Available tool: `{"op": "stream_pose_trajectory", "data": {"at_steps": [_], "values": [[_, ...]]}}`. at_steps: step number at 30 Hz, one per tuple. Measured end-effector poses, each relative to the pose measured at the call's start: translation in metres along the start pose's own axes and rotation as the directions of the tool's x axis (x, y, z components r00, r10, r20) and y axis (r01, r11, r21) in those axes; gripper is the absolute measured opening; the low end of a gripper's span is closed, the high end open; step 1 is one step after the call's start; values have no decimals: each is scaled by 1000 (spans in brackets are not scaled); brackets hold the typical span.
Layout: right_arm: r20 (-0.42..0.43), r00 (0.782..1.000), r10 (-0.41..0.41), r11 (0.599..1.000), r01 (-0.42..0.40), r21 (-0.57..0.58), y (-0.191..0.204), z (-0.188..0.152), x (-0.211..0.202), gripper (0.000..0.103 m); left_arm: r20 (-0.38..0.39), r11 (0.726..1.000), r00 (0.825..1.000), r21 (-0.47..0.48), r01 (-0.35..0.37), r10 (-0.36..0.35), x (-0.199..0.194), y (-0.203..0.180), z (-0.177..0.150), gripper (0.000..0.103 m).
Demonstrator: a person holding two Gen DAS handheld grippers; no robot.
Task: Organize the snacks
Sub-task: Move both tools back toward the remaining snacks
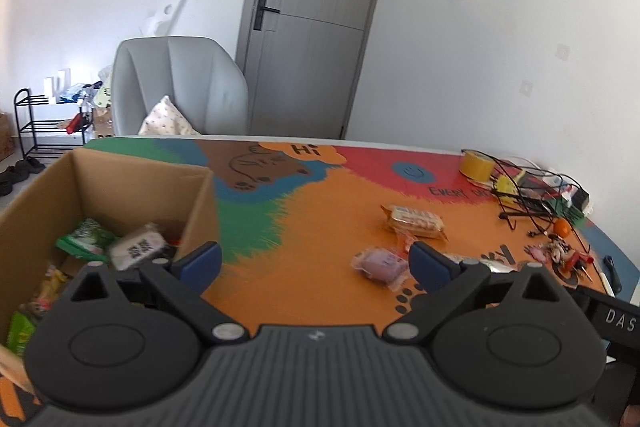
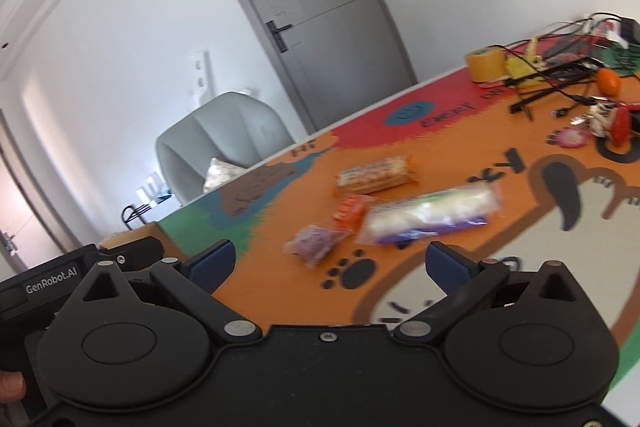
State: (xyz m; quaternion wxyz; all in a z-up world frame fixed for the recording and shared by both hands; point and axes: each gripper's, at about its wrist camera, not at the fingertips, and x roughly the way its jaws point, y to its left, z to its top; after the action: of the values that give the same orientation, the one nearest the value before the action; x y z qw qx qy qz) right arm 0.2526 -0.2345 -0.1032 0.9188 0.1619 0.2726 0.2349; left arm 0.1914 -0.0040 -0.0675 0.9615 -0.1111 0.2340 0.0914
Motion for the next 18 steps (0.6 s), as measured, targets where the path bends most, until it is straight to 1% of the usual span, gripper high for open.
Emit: {"op": "stream_pose_trajectory", "data": {"at_steps": [9,11,18], "values": [[1,998,-59,997,59,50,-37,-1,4,103,-39,999,999,26,31,-30,28,-22,-8,99],[-2,998,-65,996,65,56,-43,-1,6,103,-51,999,998,34,28,-26,35,-25,-10,99],[-6,997,-79,994,79,72,-59,1,15,102,-87,997,994,34,64,-61,58,-35,-12,99]]}}
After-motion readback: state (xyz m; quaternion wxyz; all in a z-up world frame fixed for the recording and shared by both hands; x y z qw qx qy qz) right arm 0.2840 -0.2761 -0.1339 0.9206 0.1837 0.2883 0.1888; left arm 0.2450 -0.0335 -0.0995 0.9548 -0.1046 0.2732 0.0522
